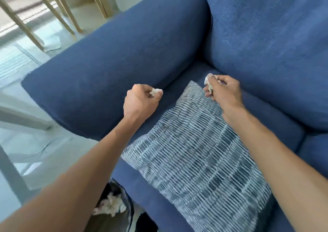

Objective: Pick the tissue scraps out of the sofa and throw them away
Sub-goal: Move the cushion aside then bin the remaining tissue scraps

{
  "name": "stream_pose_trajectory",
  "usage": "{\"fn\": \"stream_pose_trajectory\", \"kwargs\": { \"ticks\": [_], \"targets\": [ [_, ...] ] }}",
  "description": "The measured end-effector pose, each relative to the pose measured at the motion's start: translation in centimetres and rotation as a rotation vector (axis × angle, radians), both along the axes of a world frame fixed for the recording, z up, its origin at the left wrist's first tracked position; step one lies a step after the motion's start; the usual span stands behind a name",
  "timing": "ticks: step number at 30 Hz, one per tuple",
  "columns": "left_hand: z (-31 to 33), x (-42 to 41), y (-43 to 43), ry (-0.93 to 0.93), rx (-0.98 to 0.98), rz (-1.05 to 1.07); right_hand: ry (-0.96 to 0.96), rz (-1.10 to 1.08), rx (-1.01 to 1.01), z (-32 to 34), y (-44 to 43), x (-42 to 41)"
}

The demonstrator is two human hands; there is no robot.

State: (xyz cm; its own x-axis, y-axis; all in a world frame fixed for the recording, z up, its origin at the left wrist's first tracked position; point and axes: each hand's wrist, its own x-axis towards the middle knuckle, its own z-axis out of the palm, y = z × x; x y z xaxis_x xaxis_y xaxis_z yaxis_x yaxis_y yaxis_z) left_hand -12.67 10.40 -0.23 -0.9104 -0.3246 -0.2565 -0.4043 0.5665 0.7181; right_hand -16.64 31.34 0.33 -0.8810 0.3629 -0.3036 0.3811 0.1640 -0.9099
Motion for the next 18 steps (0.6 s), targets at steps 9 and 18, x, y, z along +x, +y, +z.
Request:
{"fn": "stream_pose_trajectory", "kwargs": {
  "ticks": [9, 18],
  "targets": [
    [-0.5, 16.5, -9.9, -0.016, 0.110, 0.222, 0.004, 0.173, -0.038, -0.2, -11.7, 11.5],
    [-7.6, 35.0, -16.4, -0.306, 0.061, 0.270, 0.105, 0.255, 0.053, -4.1, -21.3, 25.9]
  ]
}}
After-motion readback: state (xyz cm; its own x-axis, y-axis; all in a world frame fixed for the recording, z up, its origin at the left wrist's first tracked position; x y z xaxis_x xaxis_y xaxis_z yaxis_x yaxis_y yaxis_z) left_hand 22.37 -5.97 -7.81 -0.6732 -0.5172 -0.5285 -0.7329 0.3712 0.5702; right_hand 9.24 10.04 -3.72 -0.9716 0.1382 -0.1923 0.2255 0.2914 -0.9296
